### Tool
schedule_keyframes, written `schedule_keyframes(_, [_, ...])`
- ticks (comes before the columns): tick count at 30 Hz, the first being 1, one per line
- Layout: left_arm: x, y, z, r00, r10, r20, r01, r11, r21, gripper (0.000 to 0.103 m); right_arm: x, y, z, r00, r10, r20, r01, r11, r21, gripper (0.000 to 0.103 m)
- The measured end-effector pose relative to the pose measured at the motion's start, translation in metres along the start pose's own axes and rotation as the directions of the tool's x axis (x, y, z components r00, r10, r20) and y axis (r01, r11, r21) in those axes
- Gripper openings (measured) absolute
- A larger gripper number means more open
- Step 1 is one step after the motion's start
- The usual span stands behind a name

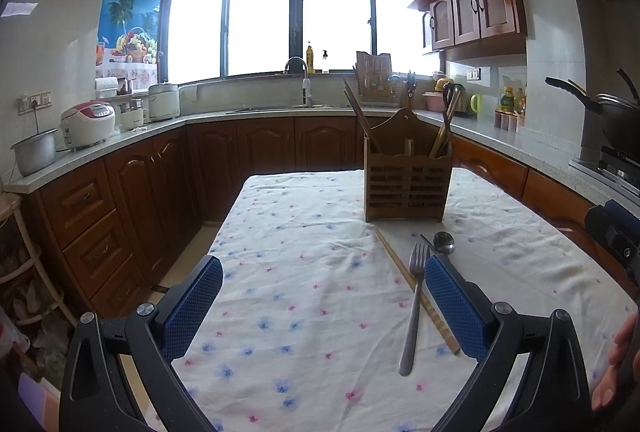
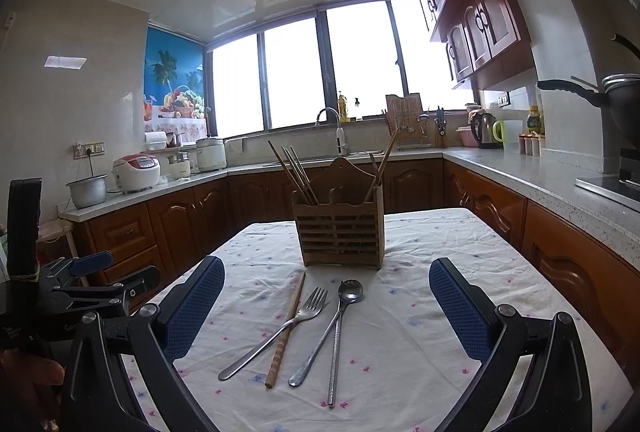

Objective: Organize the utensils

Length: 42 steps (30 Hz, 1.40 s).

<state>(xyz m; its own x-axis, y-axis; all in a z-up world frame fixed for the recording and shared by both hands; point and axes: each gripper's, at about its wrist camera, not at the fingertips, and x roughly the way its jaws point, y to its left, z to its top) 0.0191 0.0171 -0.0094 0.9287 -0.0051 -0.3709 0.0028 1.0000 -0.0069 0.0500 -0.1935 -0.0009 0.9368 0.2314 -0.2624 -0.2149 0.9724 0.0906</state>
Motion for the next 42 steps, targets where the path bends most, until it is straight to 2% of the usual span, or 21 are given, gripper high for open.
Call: schedule_keyframes(42, [0.0041,-0.0081,0.0091,1.000,-0.017,-0.008,0.017,1.000,0.010,0.102,-0.0003,0.0019,0.0043,1.000,0.008,0.010,-0.008,1.000,0.004,0.103])
